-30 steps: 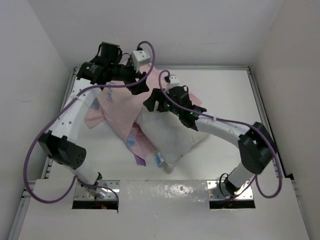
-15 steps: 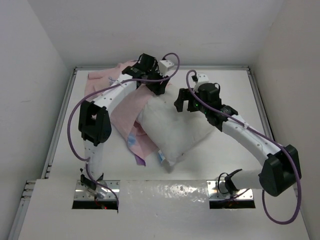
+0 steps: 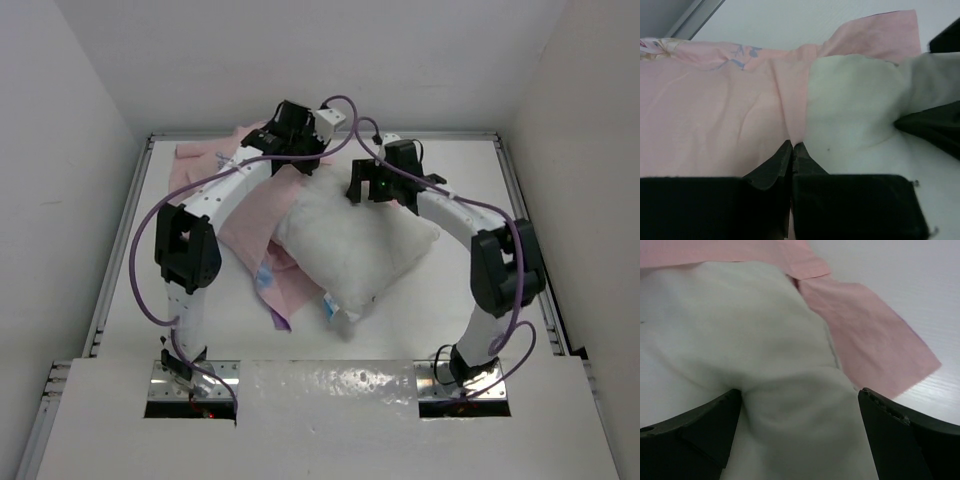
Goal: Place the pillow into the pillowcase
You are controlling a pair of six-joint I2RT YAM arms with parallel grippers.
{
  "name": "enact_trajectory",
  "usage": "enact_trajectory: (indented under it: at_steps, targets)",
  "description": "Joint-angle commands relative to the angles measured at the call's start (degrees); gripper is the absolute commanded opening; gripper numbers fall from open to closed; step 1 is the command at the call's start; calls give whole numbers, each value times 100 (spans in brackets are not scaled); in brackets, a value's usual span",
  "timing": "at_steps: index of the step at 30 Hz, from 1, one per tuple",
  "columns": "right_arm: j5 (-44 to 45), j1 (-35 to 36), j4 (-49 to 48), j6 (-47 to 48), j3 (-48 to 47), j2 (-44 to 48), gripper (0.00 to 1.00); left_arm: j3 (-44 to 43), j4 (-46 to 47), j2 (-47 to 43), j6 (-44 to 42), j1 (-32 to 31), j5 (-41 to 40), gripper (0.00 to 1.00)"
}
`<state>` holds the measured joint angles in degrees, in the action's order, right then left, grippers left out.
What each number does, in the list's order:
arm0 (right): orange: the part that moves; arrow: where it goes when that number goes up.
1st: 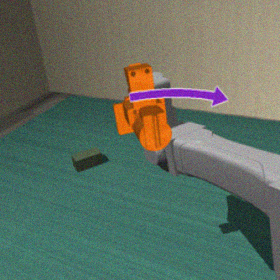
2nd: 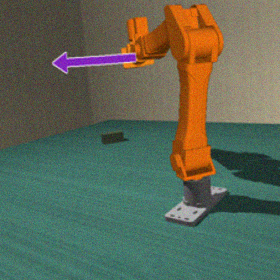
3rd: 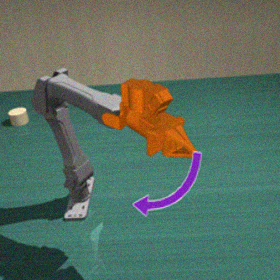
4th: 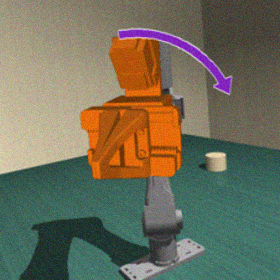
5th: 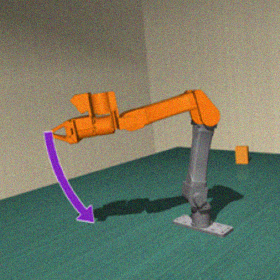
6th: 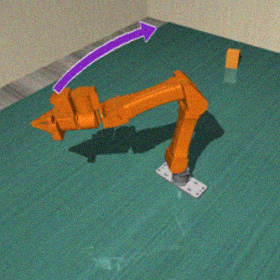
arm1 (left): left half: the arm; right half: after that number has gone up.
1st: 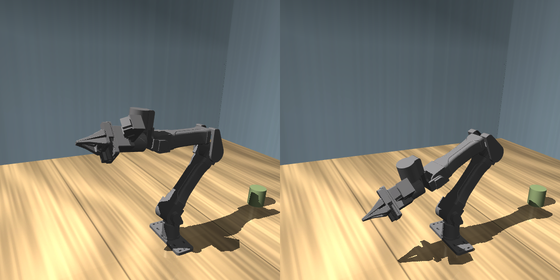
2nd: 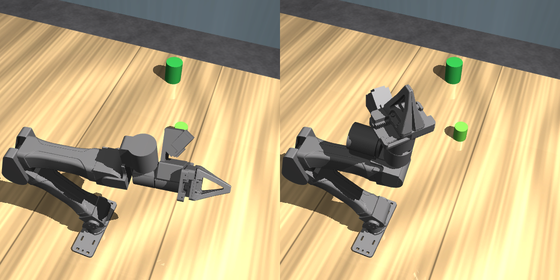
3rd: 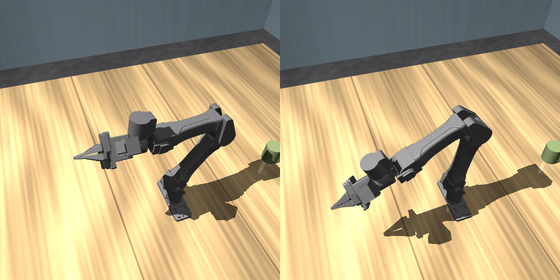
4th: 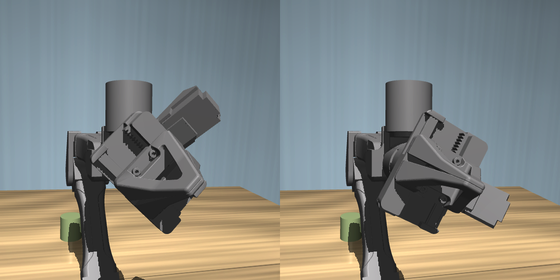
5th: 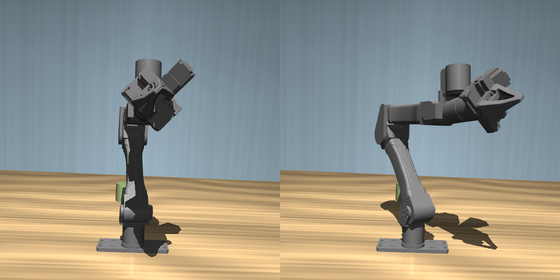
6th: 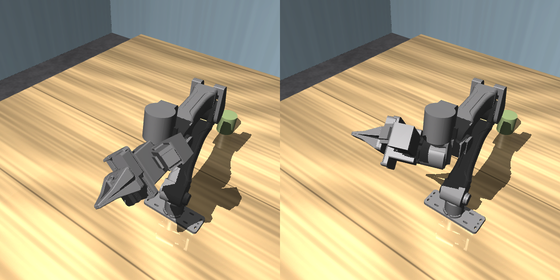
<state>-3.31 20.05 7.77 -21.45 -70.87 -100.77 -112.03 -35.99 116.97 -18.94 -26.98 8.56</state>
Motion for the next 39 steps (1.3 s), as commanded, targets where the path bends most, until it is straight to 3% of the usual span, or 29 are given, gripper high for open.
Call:
enact_trajectory:
  at_steps: [1,3,4,6,7,11,16,18,22,23,29,33,36,37,38,39]
  targets:
    - [-922,25,93,54,-629,-582,94,-301,83,-341,31,-9,171,0]
    - [-1547,95,-151,-25,-543,-689,73,-582,-31,-368,31,-9,479,0]
    - [-1959,200,-310,-95,-446,-637,47,-662,-66,-376,-22,0,863,0]
    - [-2286,323,-730,-175,-95,-497,20,-899,-93,-377,-57,-9,1452,0]
    - [-2305,437,-829,-219,-15,-331,0,-1013,-110,-368,-66,-9,1630,0]
    - [-2008,798,-1399,-420,476,336,0,-1251,-338,-341,-320,-26,2597,0]
    - [-1051,1000,-4060,-1447,1592,1436,0,-1331,-1617,-455,-1488,-149,4056,0]
    - [-409,1000,-4748,-1868,1831,1665,0,-1243,-2111,-587,-1979,-219,4389,0]
    - [732,1001,-5890,-2818,2286,1666,0,-918,-2176,-868,-2140,-474,4698,0]
    - [1371,1009,-6153,-2986,2367,1649,0,-917,-2193,-886,-2166,-553,4734,0]
    - [3798,1115,-5315,-4040,2727,1719,0,-813,-2404,-1044,-2272,-1028,4857,0]
    - [4531,1141,-4016,-4779,2702,1736,0,-645,-2176,-1115,-2141,-1099,4691,0]
    - [4340,1141,-3748,-4301,2684,1727,0,-618,-1921,-1106,-1825,-1099,4157,0]
    - [4165,1159,-3713,-3984,2684,1762,0,-697,-1921,-1080,-1746,-1081,3910,5]
    - [3746,1176,-3652,-3572,2692,1815,0,-941,-1973,-1062,-1675,-1055,3699,20]
    - [3559,1211,-3434,-3150,2701,1963,0,-1039,-1991,-1079,-1631,-985,3497,28]
